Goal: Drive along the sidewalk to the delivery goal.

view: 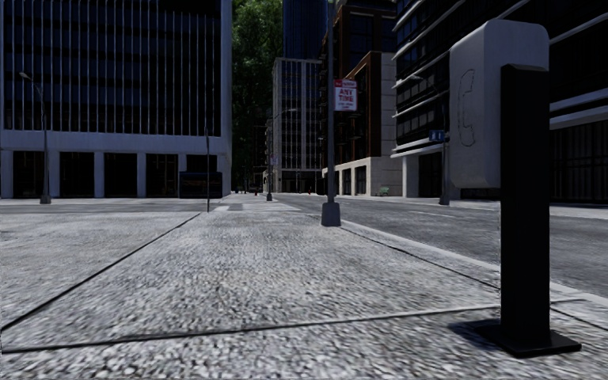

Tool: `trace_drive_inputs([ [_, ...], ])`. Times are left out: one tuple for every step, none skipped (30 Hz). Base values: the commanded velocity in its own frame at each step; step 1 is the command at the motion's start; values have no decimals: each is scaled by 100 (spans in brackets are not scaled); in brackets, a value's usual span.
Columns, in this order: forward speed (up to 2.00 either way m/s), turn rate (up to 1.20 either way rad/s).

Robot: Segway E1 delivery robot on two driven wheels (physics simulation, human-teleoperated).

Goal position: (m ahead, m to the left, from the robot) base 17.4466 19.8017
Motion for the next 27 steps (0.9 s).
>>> trace_drive_inputs([
  [200, 0],
  [200, 0],
  [200, 0],
  [200, 0],
  [200, 0],
  [200, 0],
  [200, 0],
  [200, 0],
  [200, 0],
  [200, 0],
  [200, 0],
  [200, 0],
  [200, 0],
  [200, 0],
  [200, 0],
  [200, 0],
  [200, 0],
  [200, 0],
  [200, 0],
  [200, 4],
  [200, 11],
  [200, 18],
  [200, 18],
  [200, 23],
  [200, 26],
  [200, 27],
  [200, 27],
])
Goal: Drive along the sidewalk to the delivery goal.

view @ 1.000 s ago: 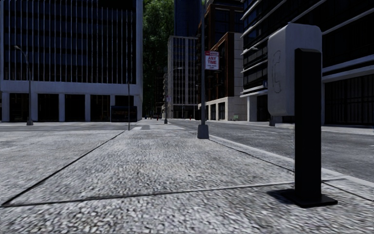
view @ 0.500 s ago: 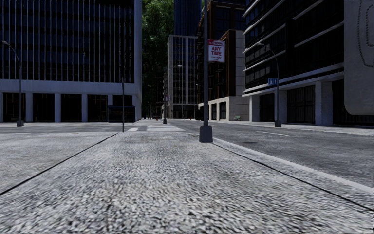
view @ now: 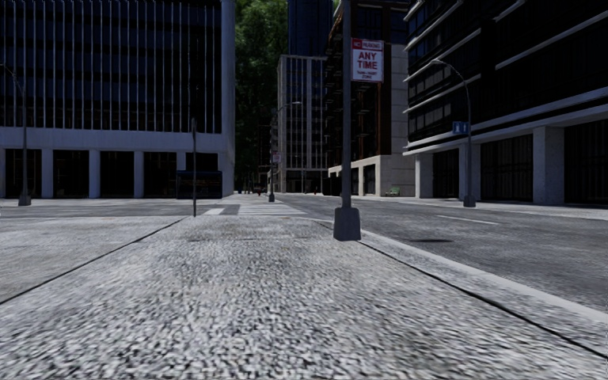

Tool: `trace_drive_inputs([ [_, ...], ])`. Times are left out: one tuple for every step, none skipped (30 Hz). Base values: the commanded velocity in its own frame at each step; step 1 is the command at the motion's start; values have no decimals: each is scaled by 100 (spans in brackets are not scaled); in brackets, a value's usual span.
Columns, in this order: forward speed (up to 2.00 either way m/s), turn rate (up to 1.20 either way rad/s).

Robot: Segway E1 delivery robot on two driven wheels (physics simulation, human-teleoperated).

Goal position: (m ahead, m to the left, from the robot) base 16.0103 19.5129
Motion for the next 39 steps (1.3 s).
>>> trace_drive_inputs([
  [200, 27],
  [200, 27],
  [200, 27],
  [200, 27],
  [200, 27],
  [200, 27],
  [200, 27],
  [200, 28],
  [200, 31],
  [200, 34],
  [200, 34],
  [200, 34],
  [200, 35],
  [200, 35],
  [200, 35],
  [200, 35],
  [200, 35],
  [200, 35],
  [200, 35],
  [200, 35],
  [200, 35],
  [200, 32],
  [200, 0],
  [200, 0],
  [200, 0],
  [200, 0],
  [200, 0],
  [200, 0],
  [200, 0],
  [200, 0],
  [200, 0],
  [200, 0],
  [200, 0],
  [200, 0],
  [200, 0],
  [200, 0],
  [200, 0],
  [200, 0],
  [200, 0],
])
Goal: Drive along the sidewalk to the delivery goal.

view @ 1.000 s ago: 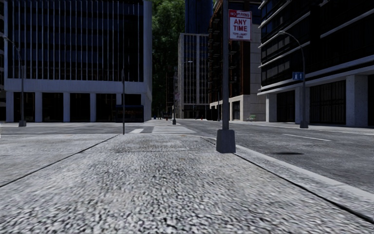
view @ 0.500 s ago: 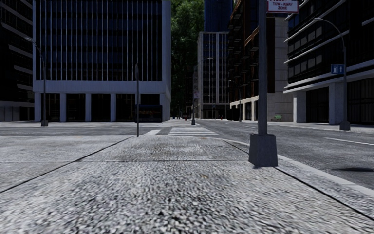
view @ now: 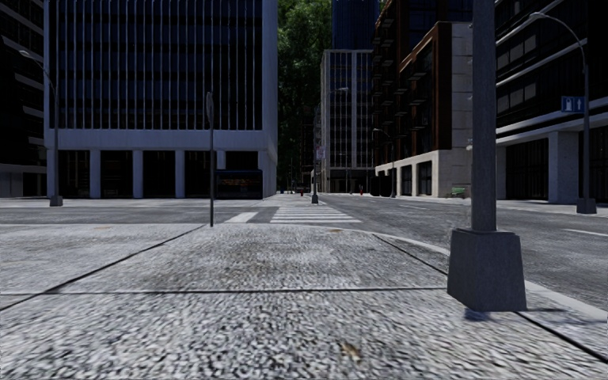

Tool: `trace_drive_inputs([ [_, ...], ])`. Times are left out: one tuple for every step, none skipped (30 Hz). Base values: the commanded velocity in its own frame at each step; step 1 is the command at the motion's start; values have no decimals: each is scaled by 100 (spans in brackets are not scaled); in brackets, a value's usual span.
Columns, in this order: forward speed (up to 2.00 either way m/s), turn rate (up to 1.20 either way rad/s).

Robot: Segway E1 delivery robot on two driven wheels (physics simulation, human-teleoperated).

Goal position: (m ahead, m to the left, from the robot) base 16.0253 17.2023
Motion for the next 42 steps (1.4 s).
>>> trace_drive_inputs([
  [200, 0],
  [200, 0],
  [200, 0],
  [200, 0],
  [200, 0],
  [200, 0],
  [200, 0],
  [200, 0],
  [200, 0],
  [200, 0],
  [200, 0],
  [200, 0],
  [200, 0],
  [200, 0],
  [200, 0],
  [200, 0],
  [200, 0],
  [200, 0],
  [200, 0],
  [200, 0],
  [200, 5],
  [200, 8],
  [200, 8],
  [200, 14],
  [200, 16],
  [200, 18],
  [200, 18],
  [200, 19],
  [200, 19],
  [200, 19],
  [200, 19],
  [200, 19],
  [200, 19],
  [200, 19],
  [200, 19],
  [200, 19],
  [200, 19],
  [200, 19],
  [200, 19],
  [200, 19],
  [200, 19],
  [200, 19],
])
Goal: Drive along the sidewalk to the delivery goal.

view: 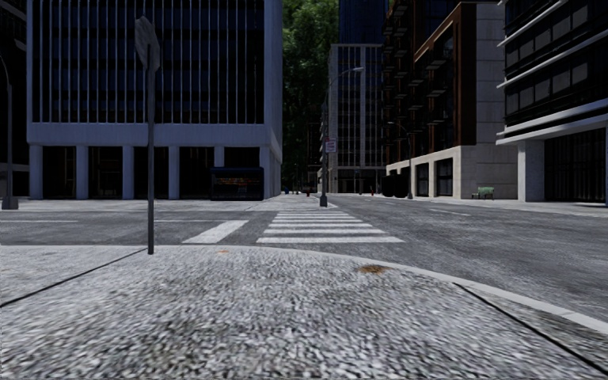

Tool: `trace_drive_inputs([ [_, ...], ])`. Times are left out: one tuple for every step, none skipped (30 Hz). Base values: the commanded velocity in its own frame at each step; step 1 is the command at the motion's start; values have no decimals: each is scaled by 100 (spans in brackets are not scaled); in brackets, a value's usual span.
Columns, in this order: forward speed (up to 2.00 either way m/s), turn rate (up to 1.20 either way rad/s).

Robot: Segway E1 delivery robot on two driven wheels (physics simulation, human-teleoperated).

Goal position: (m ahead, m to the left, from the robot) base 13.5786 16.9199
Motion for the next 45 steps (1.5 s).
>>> trace_drive_inputs([
  [200, 15],
  [200, 15],
  [200, 7],
  [200, 0],
  [200, 0],
  [200, 0],
  [200, 0],
  [200, 0],
  [200, 0],
  [200, 0],
  [200, 0],
  [200, 0],
  [200, 0],
  [200, 0],
  [200, 0],
  [200, 0],
  [200, 0],
  [200, 0],
  [200, 0],
  [200, 0],
  [200, 0],
  [200, 0],
  [200, 0],
  [200, 0],
  [200, 0],
  [200, 0],
  [200, 0],
  [200, 0],
  [200, 0],
  [200, 0],
  [200, 0],
  [200, 0],
  [200, 0],
  [200, 0],
  [200, 0],
  [200, 0],
  [200, 0],
  [200, 0],
  [200, 0],
  [200, 0],
  [200, 0],
  [200, 0],
  [200, 0],
  [200, 0],
  [200, 0],
])
